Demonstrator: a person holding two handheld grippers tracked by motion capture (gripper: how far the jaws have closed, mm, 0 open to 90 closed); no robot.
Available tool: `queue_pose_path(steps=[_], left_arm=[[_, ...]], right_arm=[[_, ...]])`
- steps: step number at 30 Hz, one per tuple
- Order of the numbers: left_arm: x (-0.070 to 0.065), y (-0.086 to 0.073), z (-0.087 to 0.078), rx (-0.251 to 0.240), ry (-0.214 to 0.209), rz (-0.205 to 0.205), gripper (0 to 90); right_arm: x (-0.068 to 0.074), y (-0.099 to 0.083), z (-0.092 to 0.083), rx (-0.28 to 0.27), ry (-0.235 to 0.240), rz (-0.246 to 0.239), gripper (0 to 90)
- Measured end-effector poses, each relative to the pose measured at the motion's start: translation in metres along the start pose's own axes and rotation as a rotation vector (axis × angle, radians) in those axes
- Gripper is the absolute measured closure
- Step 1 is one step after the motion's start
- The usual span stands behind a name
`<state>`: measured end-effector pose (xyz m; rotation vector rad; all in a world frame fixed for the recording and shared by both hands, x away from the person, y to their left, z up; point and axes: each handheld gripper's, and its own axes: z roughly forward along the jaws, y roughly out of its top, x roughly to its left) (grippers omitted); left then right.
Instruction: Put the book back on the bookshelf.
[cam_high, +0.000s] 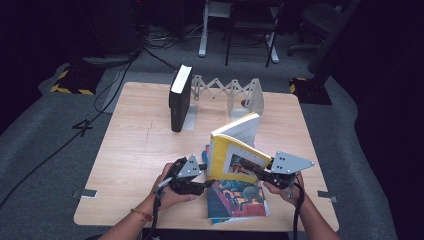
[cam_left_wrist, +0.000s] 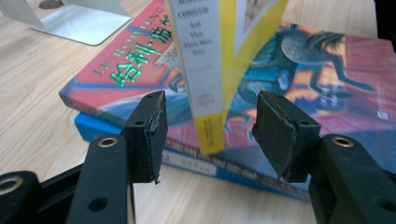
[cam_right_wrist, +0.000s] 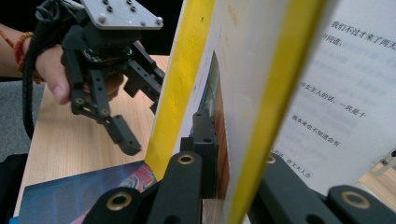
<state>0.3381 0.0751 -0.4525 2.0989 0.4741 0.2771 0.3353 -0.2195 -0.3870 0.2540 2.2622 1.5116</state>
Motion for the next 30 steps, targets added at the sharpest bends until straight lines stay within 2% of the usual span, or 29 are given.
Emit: queue_pose_path(steps=[4, 7, 9, 13, 18, 21, 26, 30], left_arm=[[-0.001, 0.005, 0.007, -0.036, -0.007, 0.007, 47.0], [-0.003, 0.008, 0.012, -0.041, -0.003, 0.015, 53.3], [-0.003, 0.010, 0.014, -0.051, 0.006, 0.010, 54.2], [-0.001, 0.015, 0.015, -0.090, -0.005, 0.001, 55.1], [0.000, 0.019, 0.017, -0.101, -0.003, 0.003, 55.4], [0.000, 0.020, 0.017, -0.105, 0.006, 0.029, 56.8], [-0.001, 0.020, 0.019, -0.123, -0.004, 0.047, 66.0], [-0.001, 0.020, 0.019, -0.129, -0.024, 0.051, 71.4]], right_arm=[[0.001, 0.000, -0.001, 0.000, 0.007, -0.007, 86.3], [0.002, 0.000, -0.001, 0.006, 0.002, -0.020, 85.8], [0.002, 0.000, -0.001, 0.009, 0.001, -0.021, 85.5], [0.003, 0.000, -0.002, 0.016, -0.002, -0.027, 84.9], [0.002, -0.002, -0.002, 0.027, -0.010, -0.034, 84.2], [0.002, -0.002, -0.003, 0.036, -0.016, -0.037, 83.2], [-0.002, -0.003, -0.008, 0.042, -0.057, -0.037, 78.9], [-0.008, -0.006, -0.015, 0.030, -0.088, -0.016, 72.5]])
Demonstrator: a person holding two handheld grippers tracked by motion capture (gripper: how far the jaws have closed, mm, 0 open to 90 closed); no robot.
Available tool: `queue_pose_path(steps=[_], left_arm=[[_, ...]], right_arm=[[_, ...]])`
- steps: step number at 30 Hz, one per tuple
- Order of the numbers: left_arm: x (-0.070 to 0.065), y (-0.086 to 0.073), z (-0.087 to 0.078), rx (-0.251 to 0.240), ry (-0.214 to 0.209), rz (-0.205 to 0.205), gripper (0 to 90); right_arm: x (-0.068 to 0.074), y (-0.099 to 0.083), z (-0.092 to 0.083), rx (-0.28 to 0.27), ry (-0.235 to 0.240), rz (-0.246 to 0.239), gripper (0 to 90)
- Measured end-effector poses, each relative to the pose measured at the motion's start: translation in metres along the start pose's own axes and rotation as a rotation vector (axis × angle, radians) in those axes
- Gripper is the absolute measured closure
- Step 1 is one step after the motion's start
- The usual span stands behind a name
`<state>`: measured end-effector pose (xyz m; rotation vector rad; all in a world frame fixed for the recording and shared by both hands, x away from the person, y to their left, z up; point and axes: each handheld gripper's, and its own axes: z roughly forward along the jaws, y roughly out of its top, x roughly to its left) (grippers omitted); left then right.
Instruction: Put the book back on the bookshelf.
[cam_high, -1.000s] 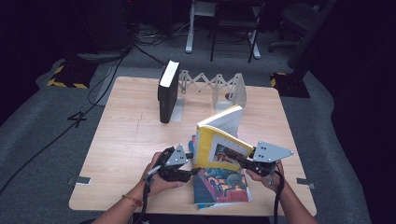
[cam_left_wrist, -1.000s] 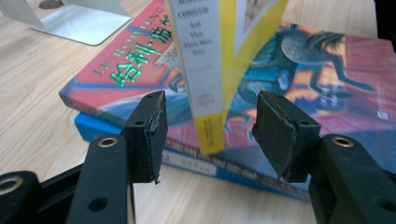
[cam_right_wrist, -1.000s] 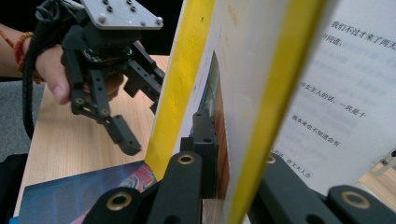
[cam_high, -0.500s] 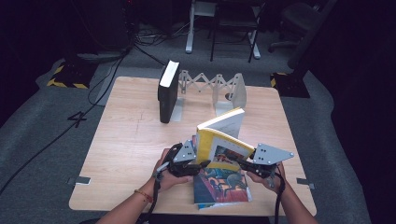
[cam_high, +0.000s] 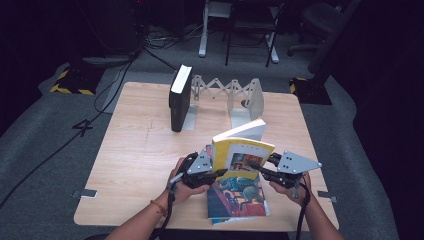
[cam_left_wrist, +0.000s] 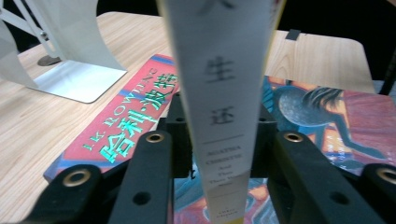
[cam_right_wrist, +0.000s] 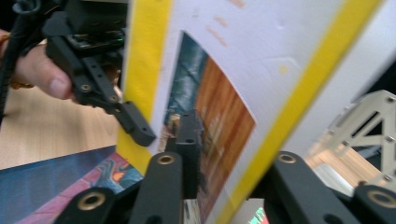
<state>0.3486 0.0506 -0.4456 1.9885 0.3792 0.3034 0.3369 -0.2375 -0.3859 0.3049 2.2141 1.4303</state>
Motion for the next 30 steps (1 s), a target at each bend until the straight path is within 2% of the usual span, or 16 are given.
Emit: queue_pose_path(steps=[4, 8, 10, 12, 14, 19, 22, 23, 25, 30], left_arm=[[-0.002, 0.000, 0.000, 0.003, -0.010, 0.011, 73.3], [-0.001, -0.001, 0.000, -0.003, -0.015, -0.013, 73.7], [-0.001, -0.001, 0.000, -0.008, -0.029, -0.007, 74.1], [-0.002, -0.001, 0.000, -0.006, -0.026, 0.002, 74.3], [-0.003, 0.000, -0.001, -0.003, -0.024, 0.018, 74.1], [-0.003, 0.000, -0.001, -0.010, -0.022, 0.014, 72.9], [-0.005, 0.004, -0.004, -0.038, -0.015, 0.023, 71.0], [-0.006, 0.005, -0.005, -0.051, -0.015, 0.012, 70.8], [-0.005, 0.010, -0.009, -0.068, -0.015, 0.022, 70.6], [-0.004, 0.020, -0.014, -0.103, -0.023, 0.015, 70.6]], right_arm=[[-0.006, -0.002, -0.007, -0.003, -0.053, 0.028, 63.1], [-0.013, -0.006, -0.012, -0.011, -0.104, 0.056, 54.9], [-0.016, -0.009, -0.012, 0.001, -0.135, 0.076, 47.5], [-0.018, -0.012, -0.010, 0.001, -0.128, 0.094, 45.2], [-0.019, -0.020, -0.002, 0.017, -0.080, 0.120, 41.8], [-0.013, -0.024, 0.009, 0.035, -0.042, 0.110, 44.4], [-0.010, -0.024, 0.011, 0.034, -0.044, 0.104, 43.4], [-0.010, -0.024, 0.011, 0.034, -0.042, 0.104, 43.4], [-0.010, -0.024, 0.011, 0.030, -0.038, 0.104, 43.7], [-0.010, -0.024, 0.010, 0.027, -0.040, 0.106, 44.6]])
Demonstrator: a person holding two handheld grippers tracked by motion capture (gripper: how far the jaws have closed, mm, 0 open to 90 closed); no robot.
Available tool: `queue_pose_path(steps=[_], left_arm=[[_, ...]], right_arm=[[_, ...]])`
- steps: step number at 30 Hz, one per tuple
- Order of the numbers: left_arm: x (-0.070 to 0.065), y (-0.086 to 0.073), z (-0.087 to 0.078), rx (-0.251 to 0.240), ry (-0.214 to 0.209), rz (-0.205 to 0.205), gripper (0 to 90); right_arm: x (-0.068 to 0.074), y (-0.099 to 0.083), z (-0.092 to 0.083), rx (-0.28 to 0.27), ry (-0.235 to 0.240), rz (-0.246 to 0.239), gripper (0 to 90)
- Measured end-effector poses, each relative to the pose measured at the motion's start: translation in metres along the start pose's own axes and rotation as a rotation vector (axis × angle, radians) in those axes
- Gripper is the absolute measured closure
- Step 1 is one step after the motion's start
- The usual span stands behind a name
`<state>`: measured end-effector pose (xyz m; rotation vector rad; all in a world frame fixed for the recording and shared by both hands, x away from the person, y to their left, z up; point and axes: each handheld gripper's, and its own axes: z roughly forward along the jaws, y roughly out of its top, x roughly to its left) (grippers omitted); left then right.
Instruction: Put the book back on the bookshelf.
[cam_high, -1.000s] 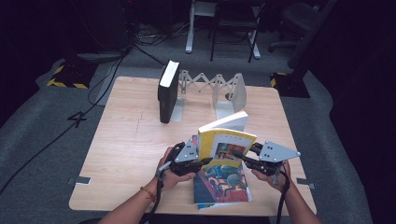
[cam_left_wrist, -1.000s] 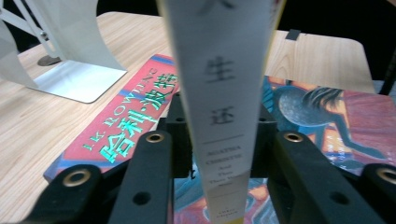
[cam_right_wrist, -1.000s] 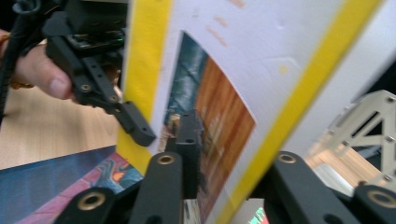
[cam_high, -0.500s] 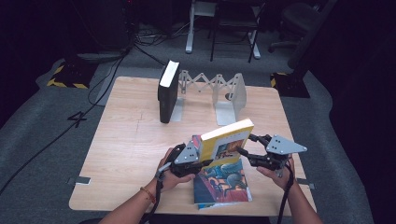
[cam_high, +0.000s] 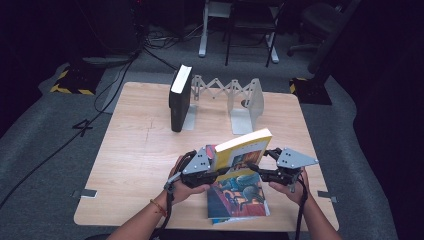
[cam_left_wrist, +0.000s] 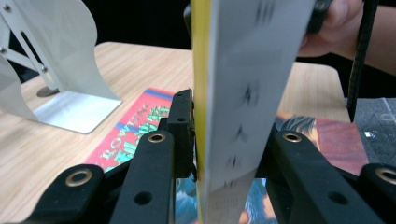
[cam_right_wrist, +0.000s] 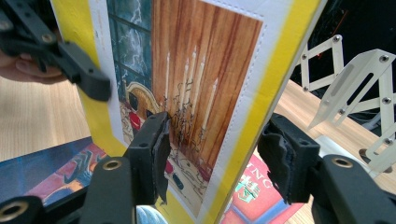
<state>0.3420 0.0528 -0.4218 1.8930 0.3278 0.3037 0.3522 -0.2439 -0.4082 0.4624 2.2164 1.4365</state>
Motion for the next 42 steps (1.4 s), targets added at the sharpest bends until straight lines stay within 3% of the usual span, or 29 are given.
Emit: queue_pose_path(steps=[5, 14, 18, 25, 35, 42], left_arm=[[-0.001, 0.012, -0.003, -0.022, 0.003, 0.026, 70.9], [-0.001, 0.039, -0.012, -0.109, 0.017, 0.038, 69.1], [-0.002, 0.049, -0.012, -0.121, 0.019, 0.046, 69.2], [0.002, 0.047, -0.009, -0.123, 0.006, 0.021, 72.6], [0.006, 0.049, -0.009, -0.117, 0.021, -0.007, 74.5], [0.007, 0.049, -0.011, -0.111, 0.033, -0.004, 74.8]], right_arm=[[0.000, 0.000, -0.001, 0.002, 0.002, -0.005, 44.8], [0.001, 0.000, -0.001, 0.002, -0.001, -0.004, 45.1], [0.001, 0.000, -0.001, 0.003, -0.002, -0.007, 45.0], [0.001, 0.001, 0.000, 0.006, -0.009, -0.012, 44.4], [0.000, 0.001, -0.002, 0.018, -0.018, -0.006, 39.1], [-0.002, -0.014, -0.021, 0.093, -0.044, 0.020, 31.7]])
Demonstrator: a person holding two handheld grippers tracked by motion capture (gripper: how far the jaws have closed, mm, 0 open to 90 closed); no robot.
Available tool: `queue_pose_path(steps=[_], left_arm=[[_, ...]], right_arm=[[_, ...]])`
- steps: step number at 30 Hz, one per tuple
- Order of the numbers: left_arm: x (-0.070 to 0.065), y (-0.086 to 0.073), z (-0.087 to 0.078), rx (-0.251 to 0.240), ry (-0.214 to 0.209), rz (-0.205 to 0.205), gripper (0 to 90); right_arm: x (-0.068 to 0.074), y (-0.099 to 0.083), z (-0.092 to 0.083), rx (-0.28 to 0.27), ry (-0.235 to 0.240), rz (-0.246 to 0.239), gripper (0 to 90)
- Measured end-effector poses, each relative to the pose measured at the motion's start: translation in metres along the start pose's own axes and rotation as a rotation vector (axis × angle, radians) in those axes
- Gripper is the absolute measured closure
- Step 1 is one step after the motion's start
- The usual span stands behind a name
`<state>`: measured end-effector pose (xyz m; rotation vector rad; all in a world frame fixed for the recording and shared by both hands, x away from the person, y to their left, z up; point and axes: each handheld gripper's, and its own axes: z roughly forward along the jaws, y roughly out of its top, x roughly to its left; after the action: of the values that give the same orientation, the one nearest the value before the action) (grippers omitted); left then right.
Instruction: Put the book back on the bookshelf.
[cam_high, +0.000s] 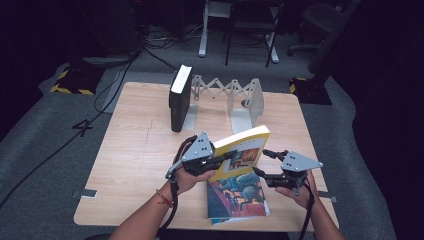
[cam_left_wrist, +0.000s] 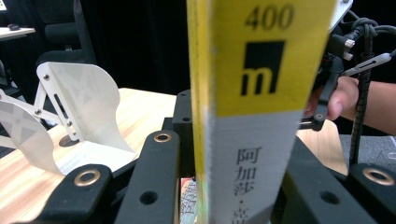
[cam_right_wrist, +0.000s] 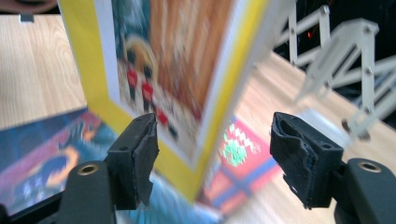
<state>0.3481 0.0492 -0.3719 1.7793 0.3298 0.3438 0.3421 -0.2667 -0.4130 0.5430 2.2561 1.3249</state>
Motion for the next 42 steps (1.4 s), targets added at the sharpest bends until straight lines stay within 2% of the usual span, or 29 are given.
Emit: queue_pose_path(steps=[6, 11, 17, 22, 25, 32, 34, 38, 42], left_arm=[[0.003, 0.000, -0.004, -0.001, 0.013, -0.002, 74.9], [0.007, 0.001, -0.006, -0.002, 0.029, -0.007, 75.0], [0.010, 0.002, -0.008, -0.003, 0.045, 0.001, 75.1], [0.014, 0.001, -0.014, -0.006, 0.087, 0.002, 75.1], [0.019, -0.001, -0.019, -0.011, 0.103, -0.011, 75.1], [0.036, -0.008, -0.037, -0.026, 0.181, -0.051, 75.1], [0.040, -0.011, -0.042, -0.031, 0.198, -0.065, 75.0], [0.048, -0.015, -0.050, -0.033, 0.237, -0.082, 75.1], [0.053, -0.017, -0.055, -0.030, 0.296, -0.090, 75.1]], right_arm=[[-0.014, -0.028, -0.022, 0.059, -0.040, 0.076, 29.8], [-0.027, -0.057, -0.034, 0.121, -0.110, 0.132, 29.1], [-0.040, -0.081, -0.042, 0.151, -0.160, 0.248, 27.8], [-0.045, -0.089, -0.037, 0.181, -0.176, 0.271, 26.7], [-0.047, -0.096, -0.034, 0.210, -0.188, 0.269, 26.0], [-0.050, -0.105, -0.028, 0.237, -0.195, 0.283, 25.1], [-0.050, -0.107, -0.025, 0.258, -0.215, 0.276, 24.9], [-0.050, -0.112, -0.020, 0.279, -0.209, 0.275, 24.6], [-0.048, -0.113, -0.015, 0.290, -0.203, 0.271, 24.1]])
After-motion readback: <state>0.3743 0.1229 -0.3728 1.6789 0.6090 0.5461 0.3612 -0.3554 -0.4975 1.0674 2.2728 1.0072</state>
